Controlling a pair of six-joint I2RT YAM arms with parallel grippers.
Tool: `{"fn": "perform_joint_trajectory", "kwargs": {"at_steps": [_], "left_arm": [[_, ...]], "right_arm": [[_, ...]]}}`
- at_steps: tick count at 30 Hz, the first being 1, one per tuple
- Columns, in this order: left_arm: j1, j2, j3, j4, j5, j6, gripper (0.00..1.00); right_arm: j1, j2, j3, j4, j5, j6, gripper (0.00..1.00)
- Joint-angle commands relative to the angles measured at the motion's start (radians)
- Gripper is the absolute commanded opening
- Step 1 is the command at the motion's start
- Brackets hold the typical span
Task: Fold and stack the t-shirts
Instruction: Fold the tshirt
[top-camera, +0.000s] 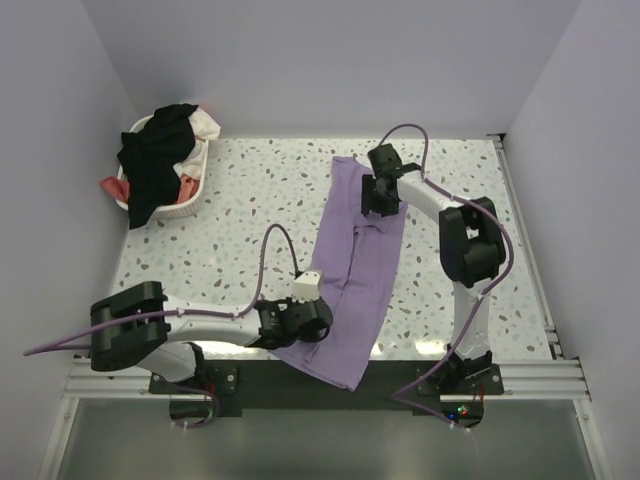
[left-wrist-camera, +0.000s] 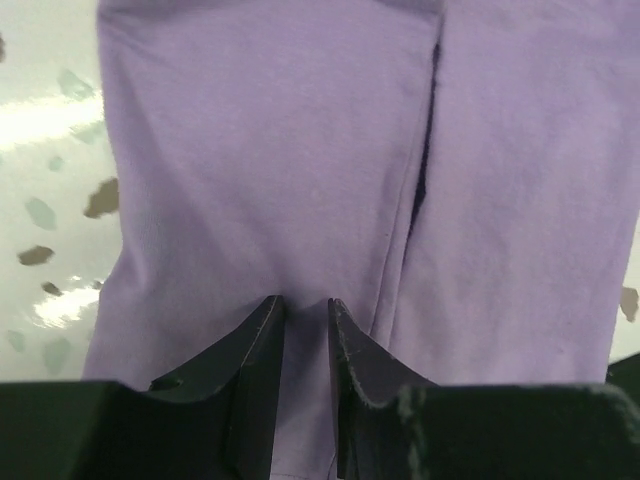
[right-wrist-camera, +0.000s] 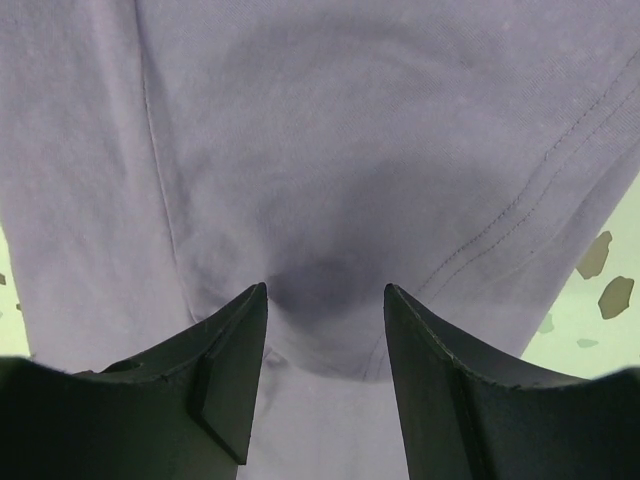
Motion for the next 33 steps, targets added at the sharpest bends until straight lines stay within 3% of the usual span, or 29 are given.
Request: {"fn": "perform_joint_trajectory", "kwargs": {"at_steps": [1, 10, 17, 26, 33], "left_arm": [[-0.076, 0.046, 0.002, -0.060, 0.030, -0.102, 0.28], [-0.200, 0.088, 0.068, -0.106, 0.015, -0.196, 0.29], [-0.199, 0.033, 0.071, -0.126, -0.005, -0.187, 0.31], [-0.189, -0.084, 0.077, -0.197, -0.088, -0.187, 0.37], [-0.108, -0.144, 0.065, -0.181, -0.085, -0.121, 0.39]], "right_arm": [[0.002, -0.001, -0.012, 0.043, 0.025, -0.002, 0.54], [0.015, 0.007, -0.106, 0.048, 0.108, -0.040, 0.54], [0.022, 0.031, -0.141, 0.054, 0.115, -0.036, 0.51], [0.029, -0.115, -0.103, 0.066, 0.085, 0.002, 0.52], [0.062, -0.035, -0.023, 0.098, 0.031, 0.016, 0.51]]}}
